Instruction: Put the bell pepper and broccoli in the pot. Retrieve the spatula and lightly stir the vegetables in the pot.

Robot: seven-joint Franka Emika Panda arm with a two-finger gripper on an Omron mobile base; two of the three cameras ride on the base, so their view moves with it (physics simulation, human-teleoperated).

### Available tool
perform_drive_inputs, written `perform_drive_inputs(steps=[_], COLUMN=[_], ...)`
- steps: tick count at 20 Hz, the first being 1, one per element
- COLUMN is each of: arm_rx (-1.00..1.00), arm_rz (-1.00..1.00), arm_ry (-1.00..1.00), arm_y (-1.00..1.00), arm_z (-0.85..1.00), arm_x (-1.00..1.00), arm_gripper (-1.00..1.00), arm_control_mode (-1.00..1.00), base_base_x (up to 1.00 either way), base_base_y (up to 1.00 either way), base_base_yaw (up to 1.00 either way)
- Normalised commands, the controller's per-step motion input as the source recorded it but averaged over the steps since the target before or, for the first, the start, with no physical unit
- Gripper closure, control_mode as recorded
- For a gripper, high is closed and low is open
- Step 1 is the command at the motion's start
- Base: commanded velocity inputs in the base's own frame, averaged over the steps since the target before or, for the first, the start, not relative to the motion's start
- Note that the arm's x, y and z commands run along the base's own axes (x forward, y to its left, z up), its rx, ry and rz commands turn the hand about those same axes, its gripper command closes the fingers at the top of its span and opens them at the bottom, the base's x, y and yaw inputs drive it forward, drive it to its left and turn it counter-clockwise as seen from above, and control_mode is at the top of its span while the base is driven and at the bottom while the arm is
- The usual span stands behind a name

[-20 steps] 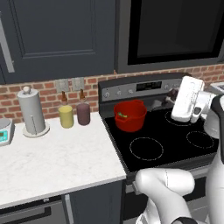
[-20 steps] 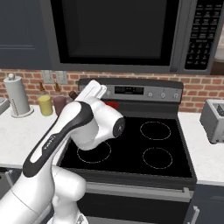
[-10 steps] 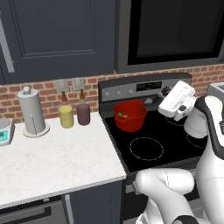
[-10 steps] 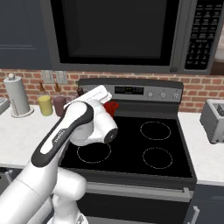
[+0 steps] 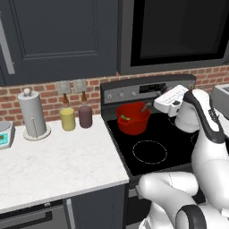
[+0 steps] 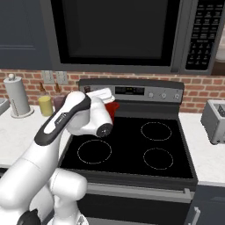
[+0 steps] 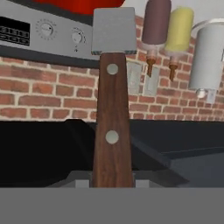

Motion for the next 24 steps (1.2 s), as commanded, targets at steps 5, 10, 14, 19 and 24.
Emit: perform_drive_inputs(steps=[5, 10, 14, 19, 24], arm_rx=[0.06, 0.06, 0.07, 0.07, 0.02], arm_rz=[-0.09, -0.02, 0.00, 0.00, -0.01], arm_ry=[0.18, 0.12, 0.00, 0.00, 0.03], arm_y=[-0.15, -0.01, 0.00, 0.00, 0.00], arm_z=[-0.15, -0.30, -0.10, 0.00, -0.32], arm_x=[0.18, 0.01, 0.24, 0.42, 0.27], arm_gripper=[1.00, 1.00, 1.00, 1.00, 1.00], arm_control_mode=[-1.00, -1.00, -1.00, -1.00, -1.00], base_base_x=[0.00, 0.00, 0.00, 0.00, 0.00], base_base_y=[0.00, 0.00, 0.00, 0.00, 0.00], base_base_yaw=[0.00, 0.00, 0.00, 0.00, 0.00])
